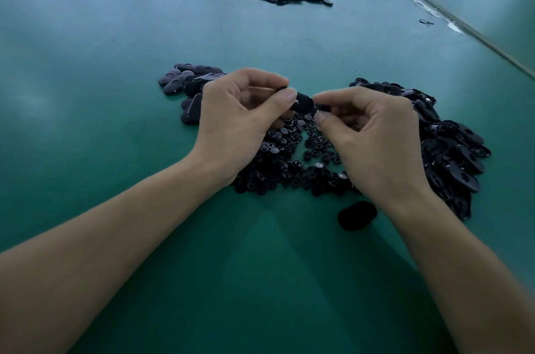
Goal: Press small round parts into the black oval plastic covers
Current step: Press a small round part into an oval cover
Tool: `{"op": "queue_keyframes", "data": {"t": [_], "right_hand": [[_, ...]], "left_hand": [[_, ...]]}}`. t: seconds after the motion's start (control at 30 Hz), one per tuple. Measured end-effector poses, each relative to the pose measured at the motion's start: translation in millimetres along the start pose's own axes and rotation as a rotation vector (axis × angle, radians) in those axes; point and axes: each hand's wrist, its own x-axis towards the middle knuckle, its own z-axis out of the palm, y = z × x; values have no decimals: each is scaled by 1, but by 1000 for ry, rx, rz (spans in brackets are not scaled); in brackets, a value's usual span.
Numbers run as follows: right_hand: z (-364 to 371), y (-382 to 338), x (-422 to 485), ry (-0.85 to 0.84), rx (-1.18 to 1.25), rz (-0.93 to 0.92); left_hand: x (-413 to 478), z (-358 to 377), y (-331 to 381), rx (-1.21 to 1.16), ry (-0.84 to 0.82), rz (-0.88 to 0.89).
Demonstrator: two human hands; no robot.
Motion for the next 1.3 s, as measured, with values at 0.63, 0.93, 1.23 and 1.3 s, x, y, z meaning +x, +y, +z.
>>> {"op": "queue_keyframes", "data": {"t": [0.63, 0.93, 1.23, 1.3], "right_hand": [[0, -2, 1, 13, 215, 97], [4, 1, 1, 7, 233, 118], [11, 3, -2, 48, 240, 131], [12, 3, -2, 49, 236, 130]], "left_hand": [[-3, -1, -1, 68, -133, 51], [-3, 0, 0, 80, -176, 97], [-2, -1, 0, 143, -215, 130], [-2, 0, 0, 156, -213, 136]]}}
